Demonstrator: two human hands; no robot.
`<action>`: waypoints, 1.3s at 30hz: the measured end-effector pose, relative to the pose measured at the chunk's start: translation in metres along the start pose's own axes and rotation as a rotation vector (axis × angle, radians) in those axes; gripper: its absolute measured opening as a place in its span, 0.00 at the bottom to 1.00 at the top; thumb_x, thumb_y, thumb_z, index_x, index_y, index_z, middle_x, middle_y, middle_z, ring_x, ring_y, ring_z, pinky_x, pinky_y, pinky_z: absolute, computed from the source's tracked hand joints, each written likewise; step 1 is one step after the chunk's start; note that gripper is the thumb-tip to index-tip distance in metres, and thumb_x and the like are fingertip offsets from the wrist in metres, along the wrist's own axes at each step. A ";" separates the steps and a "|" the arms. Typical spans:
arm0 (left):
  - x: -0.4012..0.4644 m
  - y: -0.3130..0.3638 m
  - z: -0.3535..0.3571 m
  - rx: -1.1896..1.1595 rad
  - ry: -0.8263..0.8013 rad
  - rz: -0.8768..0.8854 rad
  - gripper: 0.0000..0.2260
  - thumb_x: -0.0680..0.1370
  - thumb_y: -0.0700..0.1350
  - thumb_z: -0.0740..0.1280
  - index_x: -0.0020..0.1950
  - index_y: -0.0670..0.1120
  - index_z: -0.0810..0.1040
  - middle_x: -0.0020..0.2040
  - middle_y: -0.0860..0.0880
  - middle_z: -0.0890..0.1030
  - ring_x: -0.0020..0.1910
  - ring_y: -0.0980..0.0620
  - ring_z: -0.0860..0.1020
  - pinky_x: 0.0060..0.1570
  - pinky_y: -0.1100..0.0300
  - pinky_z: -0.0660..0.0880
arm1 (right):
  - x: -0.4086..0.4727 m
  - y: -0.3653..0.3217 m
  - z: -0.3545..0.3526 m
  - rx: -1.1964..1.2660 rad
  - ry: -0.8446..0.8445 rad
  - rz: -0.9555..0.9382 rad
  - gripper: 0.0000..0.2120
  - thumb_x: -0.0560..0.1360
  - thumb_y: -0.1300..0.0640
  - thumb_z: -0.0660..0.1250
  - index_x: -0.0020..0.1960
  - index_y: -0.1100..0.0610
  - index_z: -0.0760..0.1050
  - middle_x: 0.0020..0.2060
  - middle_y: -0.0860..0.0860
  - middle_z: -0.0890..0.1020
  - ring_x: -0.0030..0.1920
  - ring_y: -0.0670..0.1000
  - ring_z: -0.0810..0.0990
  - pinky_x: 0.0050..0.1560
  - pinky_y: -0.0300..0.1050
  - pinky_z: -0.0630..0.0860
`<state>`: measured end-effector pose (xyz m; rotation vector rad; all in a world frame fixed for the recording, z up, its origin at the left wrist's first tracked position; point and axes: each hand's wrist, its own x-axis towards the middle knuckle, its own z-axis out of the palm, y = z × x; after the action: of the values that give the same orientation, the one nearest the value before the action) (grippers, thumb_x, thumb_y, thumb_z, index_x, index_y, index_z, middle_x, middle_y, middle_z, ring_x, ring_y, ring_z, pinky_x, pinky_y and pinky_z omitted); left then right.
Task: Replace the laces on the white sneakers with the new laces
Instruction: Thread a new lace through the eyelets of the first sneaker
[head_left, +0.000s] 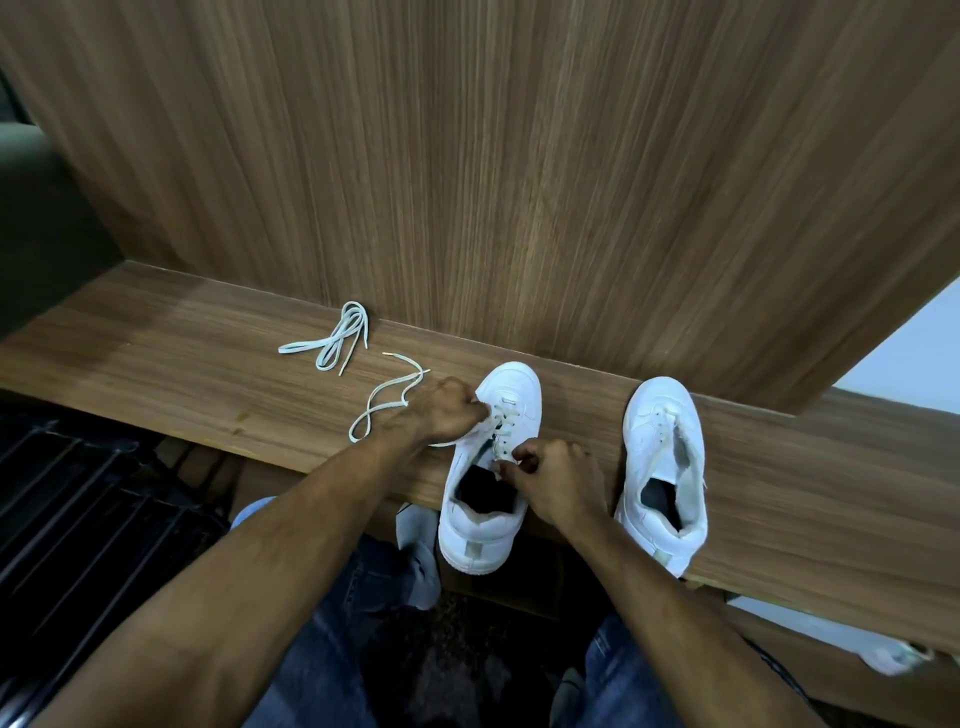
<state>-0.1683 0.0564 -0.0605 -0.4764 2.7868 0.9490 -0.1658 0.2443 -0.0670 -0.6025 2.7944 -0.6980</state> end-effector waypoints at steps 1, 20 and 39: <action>0.000 0.002 -0.004 -0.133 0.006 -0.005 0.17 0.70 0.58 0.62 0.30 0.46 0.73 0.37 0.41 0.79 0.42 0.41 0.78 0.47 0.51 0.73 | 0.003 0.001 0.000 0.018 -0.011 0.017 0.17 0.70 0.37 0.68 0.52 0.47 0.82 0.46 0.46 0.85 0.51 0.52 0.82 0.51 0.46 0.76; -0.019 0.030 -0.075 -0.436 0.088 0.172 0.15 0.80 0.47 0.65 0.33 0.45 0.73 0.32 0.49 0.77 0.29 0.61 0.70 0.33 0.74 0.66 | 0.044 -0.019 -0.068 1.214 0.044 0.373 0.08 0.79 0.59 0.61 0.41 0.57 0.73 0.30 0.54 0.82 0.28 0.50 0.82 0.40 0.47 0.80; -0.026 0.027 -0.045 -0.495 -0.048 0.185 0.08 0.80 0.40 0.65 0.42 0.39 0.76 0.28 0.45 0.74 0.24 0.58 0.73 0.31 0.64 0.73 | 0.039 -0.026 -0.044 0.812 -0.001 0.146 0.09 0.78 0.61 0.64 0.40 0.56 0.76 0.33 0.55 0.82 0.29 0.52 0.81 0.30 0.40 0.72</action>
<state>-0.1557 0.0555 -0.0032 -0.2474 2.5703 1.6794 -0.2043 0.2246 -0.0196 -0.2270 2.2136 -1.6364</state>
